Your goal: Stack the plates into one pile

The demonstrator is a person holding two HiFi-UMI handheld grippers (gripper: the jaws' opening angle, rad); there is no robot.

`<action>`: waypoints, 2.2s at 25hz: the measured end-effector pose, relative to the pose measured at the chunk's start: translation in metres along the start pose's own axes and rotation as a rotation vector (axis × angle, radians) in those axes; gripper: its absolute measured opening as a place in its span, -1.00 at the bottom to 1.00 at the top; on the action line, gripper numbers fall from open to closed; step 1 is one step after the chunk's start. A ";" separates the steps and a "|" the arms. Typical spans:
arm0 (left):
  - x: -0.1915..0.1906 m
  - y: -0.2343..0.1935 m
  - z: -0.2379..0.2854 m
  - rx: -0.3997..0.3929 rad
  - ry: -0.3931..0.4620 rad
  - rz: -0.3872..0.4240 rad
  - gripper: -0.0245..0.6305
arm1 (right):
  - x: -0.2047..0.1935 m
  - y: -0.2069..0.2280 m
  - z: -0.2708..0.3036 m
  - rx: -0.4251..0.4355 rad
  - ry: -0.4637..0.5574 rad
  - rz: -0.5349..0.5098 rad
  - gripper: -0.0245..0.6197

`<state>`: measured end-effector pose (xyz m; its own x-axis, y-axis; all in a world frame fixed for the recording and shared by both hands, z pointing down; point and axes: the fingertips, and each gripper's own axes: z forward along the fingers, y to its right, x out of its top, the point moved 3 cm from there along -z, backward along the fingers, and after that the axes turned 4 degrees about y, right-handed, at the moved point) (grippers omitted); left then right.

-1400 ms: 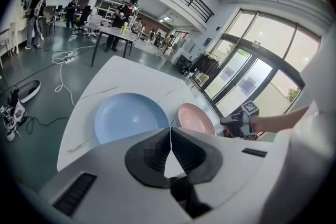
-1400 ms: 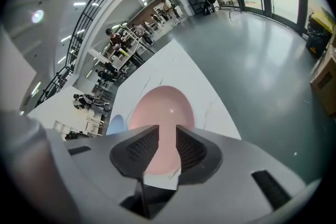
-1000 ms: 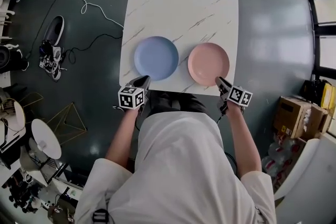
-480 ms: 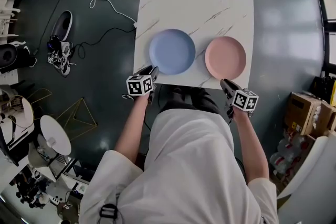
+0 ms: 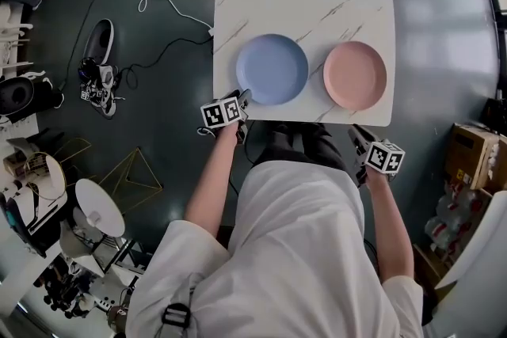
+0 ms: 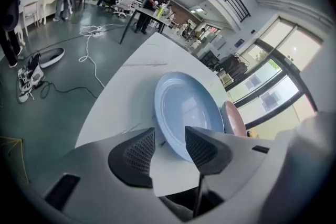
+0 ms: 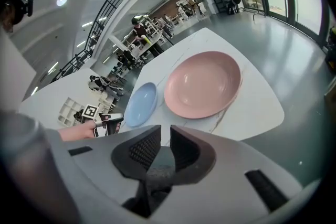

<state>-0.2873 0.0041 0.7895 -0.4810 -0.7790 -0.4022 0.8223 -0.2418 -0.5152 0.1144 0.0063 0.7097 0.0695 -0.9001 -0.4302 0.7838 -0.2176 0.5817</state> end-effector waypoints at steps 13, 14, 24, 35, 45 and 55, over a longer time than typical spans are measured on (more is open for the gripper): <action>-0.006 -0.012 0.035 0.004 -0.102 -0.198 -0.69 | -0.023 -0.003 -0.006 -0.056 0.021 0.015 -0.77; -0.007 -0.013 0.036 0.000 -0.103 -0.229 -0.72 | -0.024 -0.003 -0.006 -0.061 0.020 0.014 -0.77; -0.002 -0.018 0.034 -0.072 -0.081 -0.428 -0.82 | -0.028 0.004 -0.009 -0.108 0.017 0.001 -0.77; 0.011 0.006 0.019 -0.151 -0.074 -0.391 -0.79 | -0.020 -0.004 -0.004 -0.107 0.045 -0.028 -0.77; 0.024 0.059 0.006 -0.215 -0.054 -0.374 -0.79 | -0.016 0.018 -0.010 -0.110 0.052 -0.008 -0.77; 0.004 0.125 0.018 -0.226 -0.071 -0.313 -0.78 | -0.011 0.070 -0.034 -0.110 0.035 0.022 -0.77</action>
<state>-0.1808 -0.0402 0.7370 -0.6691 -0.7279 -0.1499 0.5475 -0.3464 -0.7618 0.1898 0.0132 0.7319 0.1075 -0.8899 -0.4432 0.8445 -0.1535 0.5131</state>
